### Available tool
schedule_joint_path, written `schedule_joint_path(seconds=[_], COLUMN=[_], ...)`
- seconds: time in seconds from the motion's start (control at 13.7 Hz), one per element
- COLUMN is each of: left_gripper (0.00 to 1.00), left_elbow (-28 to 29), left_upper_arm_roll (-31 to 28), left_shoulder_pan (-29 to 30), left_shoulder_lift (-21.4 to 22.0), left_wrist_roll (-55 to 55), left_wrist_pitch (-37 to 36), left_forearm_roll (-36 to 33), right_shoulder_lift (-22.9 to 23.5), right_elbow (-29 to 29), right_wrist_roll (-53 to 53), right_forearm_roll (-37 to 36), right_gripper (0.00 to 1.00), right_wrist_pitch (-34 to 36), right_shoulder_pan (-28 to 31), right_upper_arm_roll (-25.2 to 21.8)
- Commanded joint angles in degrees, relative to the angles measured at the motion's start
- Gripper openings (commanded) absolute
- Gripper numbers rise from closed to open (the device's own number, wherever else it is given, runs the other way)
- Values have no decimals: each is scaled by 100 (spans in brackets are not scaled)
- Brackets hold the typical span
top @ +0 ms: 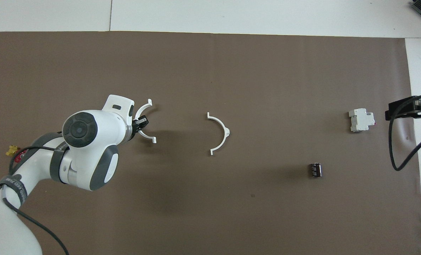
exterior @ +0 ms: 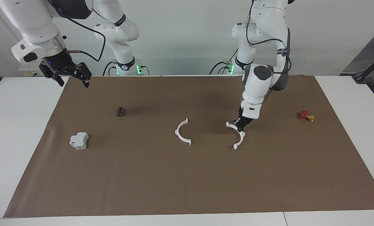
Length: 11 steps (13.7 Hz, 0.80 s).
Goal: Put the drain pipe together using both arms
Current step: 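Carry the clamp half with the left gripper onto the centered half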
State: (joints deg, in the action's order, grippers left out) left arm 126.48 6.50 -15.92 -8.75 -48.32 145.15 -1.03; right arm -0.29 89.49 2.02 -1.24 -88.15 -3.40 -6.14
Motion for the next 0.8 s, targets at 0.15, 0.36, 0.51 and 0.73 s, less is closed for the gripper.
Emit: schedule_joint_path(seconds=[0.15, 0.36, 0.51, 0.73], left_gripper=[0, 0, 0, 0], left_elbow=[-428, -1002, -1309, -1328], left_upper_arm_roll=[-113, -140, -140, -140], left_shoulder_pan=[-1218, -1379, -1485, -1511], left_shoulder_lift=[-509, -821, -891, -927], left_wrist_roll=[-1062, -1591, -1689, -1698], left_wrist_pitch=[-110, -198, -451, -567], left_forearm_roll=[-2, -169, -187, -397], right_shoulder_lift=[-41, -41, -41, -41], right_elbow=[86, 86, 86, 86], right_wrist_roll=[-96, -96, -96, -96], right_forearm_roll=[10, 19, 19, 19], right_gripper=[100, 100, 100, 100], right_wrist_pitch=[-132, -141, -141, -141], right_shoulder_pan=[76, 120, 120, 120], right_upper_arm_roll=[-1, -1, -1, -1])
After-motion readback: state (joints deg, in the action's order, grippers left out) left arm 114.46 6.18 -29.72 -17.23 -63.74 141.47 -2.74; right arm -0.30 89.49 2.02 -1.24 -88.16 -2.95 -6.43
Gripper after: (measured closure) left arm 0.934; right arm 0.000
